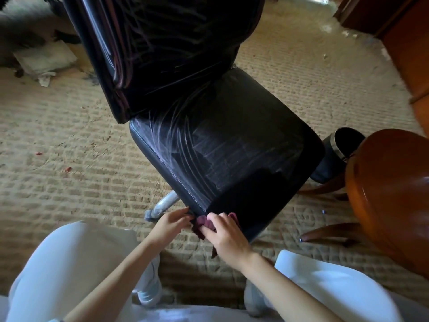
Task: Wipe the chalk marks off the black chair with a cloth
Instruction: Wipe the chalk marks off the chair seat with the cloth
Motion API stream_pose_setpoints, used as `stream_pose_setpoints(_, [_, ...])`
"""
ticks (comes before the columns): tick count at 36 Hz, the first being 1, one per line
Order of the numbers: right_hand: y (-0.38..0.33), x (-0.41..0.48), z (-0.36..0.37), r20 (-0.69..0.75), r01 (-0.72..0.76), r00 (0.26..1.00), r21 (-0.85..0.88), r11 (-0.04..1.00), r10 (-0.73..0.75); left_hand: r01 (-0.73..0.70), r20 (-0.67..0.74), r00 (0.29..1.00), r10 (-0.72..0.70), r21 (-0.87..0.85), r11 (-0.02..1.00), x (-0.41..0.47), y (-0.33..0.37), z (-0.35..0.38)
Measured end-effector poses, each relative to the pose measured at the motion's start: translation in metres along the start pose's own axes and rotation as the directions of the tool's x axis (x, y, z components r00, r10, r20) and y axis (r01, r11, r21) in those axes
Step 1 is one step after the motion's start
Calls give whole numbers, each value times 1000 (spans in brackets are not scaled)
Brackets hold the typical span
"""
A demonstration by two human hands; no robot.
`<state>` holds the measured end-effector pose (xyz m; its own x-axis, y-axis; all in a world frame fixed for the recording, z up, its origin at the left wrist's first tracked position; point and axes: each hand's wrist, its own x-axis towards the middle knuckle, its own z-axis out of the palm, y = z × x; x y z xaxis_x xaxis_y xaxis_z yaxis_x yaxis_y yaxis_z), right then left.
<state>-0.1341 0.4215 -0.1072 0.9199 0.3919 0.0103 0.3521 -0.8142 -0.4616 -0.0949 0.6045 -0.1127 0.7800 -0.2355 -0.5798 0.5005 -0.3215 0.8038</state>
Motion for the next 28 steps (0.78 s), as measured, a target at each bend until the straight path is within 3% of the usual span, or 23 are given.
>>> stream_pose_setpoints(4, [25, 11, -11, 90, 176, 982, -137, 975, -165, 16, -7, 1000, -16, -20, 1000, 3, -3, -1])
stream_pose_setpoints(7, [52, 17, -14, 149, 386, 922, -267, 883, -358, 37, -1, 999, -37, -31, 999, 5, -4, 0])
stream_pose_setpoints(12, [70, 20, -23, 177, 470, 881, -218, 855, -439, 53, 22, 998, -53, -29, 998, 6, -7, 1])
stream_pose_setpoints(16, [81, 20, -39, 84, 235, 969, -21, 972, -233, 69, 28, 997, -68, -36, 997, 9, -8, 3])
stream_pose_setpoints(20, [126, 32, -65, -77, -23, 997, -211, 977, 7, 103, 43, 994, -99, -96, 990, 9, -7, 9])
stream_pose_setpoints(24, [157, 50, -79, -212, -289, 949, -285, 914, 234, 106, 59, 993, -99, -136, 985, 8, -5, 14])
stream_pose_setpoints(28, [162, 70, -82, -248, -505, 850, -128, 854, 465, 81, 22, 997, -79, -134, 988, 10, -4, 12])
